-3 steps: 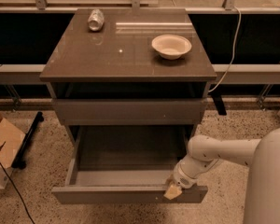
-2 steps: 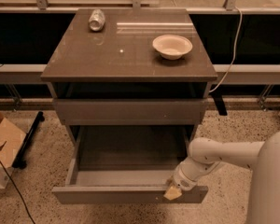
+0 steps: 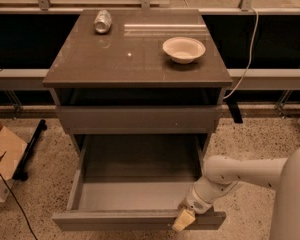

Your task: Open middle drawer

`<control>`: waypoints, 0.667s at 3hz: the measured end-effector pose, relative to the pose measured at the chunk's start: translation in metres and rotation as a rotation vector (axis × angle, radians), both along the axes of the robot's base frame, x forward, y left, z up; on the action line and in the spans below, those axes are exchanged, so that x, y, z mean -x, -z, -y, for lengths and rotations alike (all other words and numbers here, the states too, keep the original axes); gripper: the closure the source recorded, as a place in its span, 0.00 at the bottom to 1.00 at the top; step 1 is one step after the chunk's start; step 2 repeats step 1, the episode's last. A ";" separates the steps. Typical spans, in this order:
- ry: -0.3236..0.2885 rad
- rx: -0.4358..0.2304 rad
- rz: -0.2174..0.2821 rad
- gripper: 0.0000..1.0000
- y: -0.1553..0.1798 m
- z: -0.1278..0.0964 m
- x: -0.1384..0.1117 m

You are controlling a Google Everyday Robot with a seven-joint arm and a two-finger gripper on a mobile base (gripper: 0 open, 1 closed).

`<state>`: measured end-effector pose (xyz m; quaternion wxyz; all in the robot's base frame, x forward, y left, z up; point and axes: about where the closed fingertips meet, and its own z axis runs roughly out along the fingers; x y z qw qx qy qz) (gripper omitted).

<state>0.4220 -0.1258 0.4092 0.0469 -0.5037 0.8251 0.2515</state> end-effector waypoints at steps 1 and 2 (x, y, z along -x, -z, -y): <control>-0.001 0.000 -0.002 0.00 0.001 -0.001 0.001; -0.001 0.000 -0.002 0.00 0.001 -0.001 0.001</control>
Offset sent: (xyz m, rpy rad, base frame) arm 0.0000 0.0000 0.0000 0.0000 0.0000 0.0000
